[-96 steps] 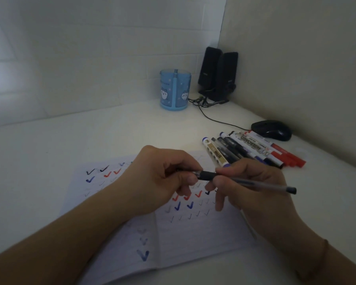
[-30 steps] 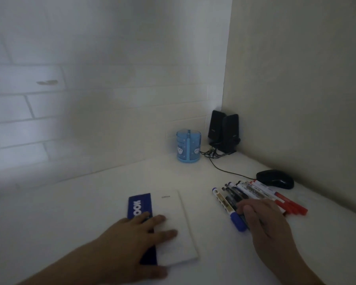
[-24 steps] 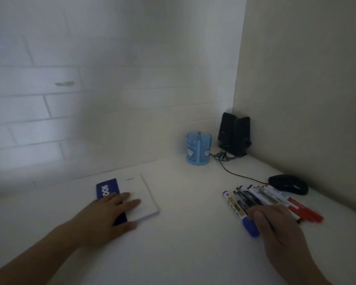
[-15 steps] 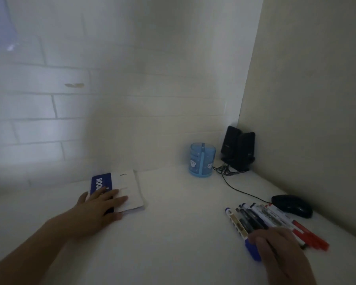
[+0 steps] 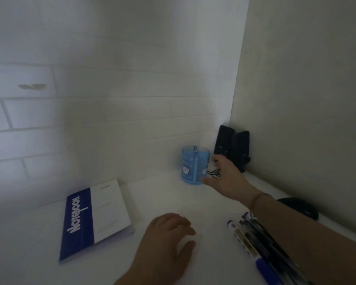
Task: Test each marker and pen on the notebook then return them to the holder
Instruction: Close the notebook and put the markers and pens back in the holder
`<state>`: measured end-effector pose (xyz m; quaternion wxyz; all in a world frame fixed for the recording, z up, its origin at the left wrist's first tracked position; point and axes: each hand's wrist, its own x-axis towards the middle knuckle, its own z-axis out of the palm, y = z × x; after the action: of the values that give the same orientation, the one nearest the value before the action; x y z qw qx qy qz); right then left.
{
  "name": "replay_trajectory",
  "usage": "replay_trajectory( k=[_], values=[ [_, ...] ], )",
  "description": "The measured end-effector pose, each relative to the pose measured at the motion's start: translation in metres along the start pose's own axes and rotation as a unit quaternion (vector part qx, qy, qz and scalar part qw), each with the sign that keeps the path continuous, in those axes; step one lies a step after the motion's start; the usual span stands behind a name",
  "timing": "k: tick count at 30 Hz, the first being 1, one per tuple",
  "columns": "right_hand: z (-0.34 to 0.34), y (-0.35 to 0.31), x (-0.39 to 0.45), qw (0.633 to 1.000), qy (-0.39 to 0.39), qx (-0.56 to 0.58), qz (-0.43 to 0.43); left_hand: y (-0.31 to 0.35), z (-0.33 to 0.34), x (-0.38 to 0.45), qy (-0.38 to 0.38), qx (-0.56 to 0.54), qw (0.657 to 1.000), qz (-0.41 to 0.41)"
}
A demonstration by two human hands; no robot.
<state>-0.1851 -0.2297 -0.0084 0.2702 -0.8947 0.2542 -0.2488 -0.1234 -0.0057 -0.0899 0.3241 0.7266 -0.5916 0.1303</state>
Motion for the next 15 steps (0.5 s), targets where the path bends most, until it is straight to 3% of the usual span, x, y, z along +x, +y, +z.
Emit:
replay_trajectory(
  k=[6, 9, 12, 15],
  values=[
    [0.053, -0.002, 0.085, 0.993, -0.002, 0.097, 0.074, -0.004, 0.014, 0.008, 0.022, -0.039, 0.995, 0.084],
    [0.068, 0.001, 0.099, 0.990, 0.045, 0.101, 0.085, -0.014, 0.019, 0.008, 0.010, -0.035, 0.995, 0.093],
    [0.065, 0.005, 0.094, 0.987, 0.077, 0.124, 0.062, -0.013, 0.012, 0.006, 0.035, -0.017, 0.997, 0.064],
    [0.047, -0.004, 0.066, 0.981, 0.097, 0.165, 0.012, -0.008, 0.007, 0.003, 0.104, -0.087, 0.989, -0.051]
  ],
)
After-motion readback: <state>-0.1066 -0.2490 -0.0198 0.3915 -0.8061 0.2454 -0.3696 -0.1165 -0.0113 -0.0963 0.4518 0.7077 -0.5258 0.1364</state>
